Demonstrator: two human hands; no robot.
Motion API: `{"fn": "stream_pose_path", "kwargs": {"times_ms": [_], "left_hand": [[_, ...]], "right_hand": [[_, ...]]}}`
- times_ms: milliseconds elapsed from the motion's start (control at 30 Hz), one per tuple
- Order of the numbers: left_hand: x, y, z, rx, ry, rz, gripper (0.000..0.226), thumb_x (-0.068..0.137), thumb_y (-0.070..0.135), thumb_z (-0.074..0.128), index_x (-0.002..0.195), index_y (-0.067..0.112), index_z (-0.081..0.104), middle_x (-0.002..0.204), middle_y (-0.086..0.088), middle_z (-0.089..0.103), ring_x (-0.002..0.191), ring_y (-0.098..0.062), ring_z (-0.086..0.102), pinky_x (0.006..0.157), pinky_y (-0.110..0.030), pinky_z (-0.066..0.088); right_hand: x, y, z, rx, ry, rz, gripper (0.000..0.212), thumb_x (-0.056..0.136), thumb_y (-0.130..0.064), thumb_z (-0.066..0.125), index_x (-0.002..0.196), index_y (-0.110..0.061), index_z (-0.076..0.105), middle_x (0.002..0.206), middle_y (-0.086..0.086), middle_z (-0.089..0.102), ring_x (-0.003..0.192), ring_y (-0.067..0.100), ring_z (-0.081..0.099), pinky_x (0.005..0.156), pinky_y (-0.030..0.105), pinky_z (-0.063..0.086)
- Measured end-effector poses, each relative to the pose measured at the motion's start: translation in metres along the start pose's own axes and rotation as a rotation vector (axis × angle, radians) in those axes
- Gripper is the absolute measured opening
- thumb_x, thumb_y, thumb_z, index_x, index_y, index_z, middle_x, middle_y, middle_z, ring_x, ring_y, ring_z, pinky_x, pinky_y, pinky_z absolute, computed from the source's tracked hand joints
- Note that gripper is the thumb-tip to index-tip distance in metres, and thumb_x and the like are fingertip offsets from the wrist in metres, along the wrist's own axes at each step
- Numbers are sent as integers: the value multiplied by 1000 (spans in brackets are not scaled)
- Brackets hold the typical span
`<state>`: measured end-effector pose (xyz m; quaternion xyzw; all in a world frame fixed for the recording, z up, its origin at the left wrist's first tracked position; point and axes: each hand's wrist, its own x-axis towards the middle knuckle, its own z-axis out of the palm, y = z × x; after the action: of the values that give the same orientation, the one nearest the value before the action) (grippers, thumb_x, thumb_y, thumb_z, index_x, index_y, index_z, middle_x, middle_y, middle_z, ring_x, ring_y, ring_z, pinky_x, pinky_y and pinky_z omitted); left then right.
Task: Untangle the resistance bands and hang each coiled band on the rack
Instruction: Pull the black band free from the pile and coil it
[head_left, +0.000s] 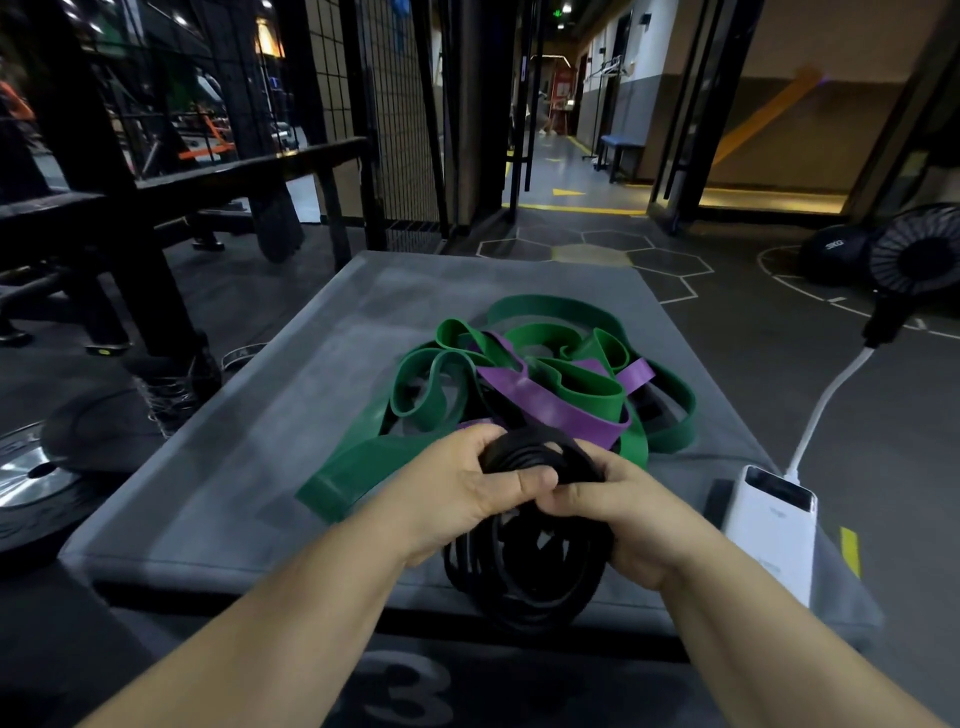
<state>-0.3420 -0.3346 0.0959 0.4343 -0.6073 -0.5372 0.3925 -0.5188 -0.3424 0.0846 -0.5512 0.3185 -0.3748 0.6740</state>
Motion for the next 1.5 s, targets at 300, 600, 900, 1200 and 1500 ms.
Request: {"fn": "stream_pose_path", "kwargs": {"times_ms": [300,600,900,1200,1500], "left_hand": [[2,-12,-7,-38,-18,-12,67,59,19,90,115,17,54,104,0,72,99,-14,69,84,-27,54],[9,-20,-10,315,267,186,50,65,33,86,110,30,65,94,14,71,89,1,66,80,-18,48],[-1,1,-36,3,196,182,73,50,46,88,113,18,65,104,-4,73,98,-19,68,85,-35,51],[-51,29,-54,334,314,84,58,57,62,73,106,33,62,96,12,72,94,-8,68,91,-37,53],[-196,73,-96,453,899,152,21,90,28,66,105,38,55,93,15,67,86,8,62,80,-17,52]], "right_hand": [[4,-7,3,194,189,-43,4,70,-9,67,71,-7,63,68,10,60,64,22,61,60,28,53],[9,-13,11,242,298,-97,21,66,-7,67,85,0,66,69,14,67,58,21,67,52,27,54],[13,-12,30,173,149,-125,15,73,-6,72,87,-4,69,73,8,71,66,15,69,60,23,54],[31,-23,80,261,42,-212,39,58,-31,92,90,-13,76,90,15,73,82,26,71,71,35,60],[42,-48,227,221,-242,-271,32,72,-20,69,99,-4,66,81,8,72,76,20,69,64,27,55]]}}
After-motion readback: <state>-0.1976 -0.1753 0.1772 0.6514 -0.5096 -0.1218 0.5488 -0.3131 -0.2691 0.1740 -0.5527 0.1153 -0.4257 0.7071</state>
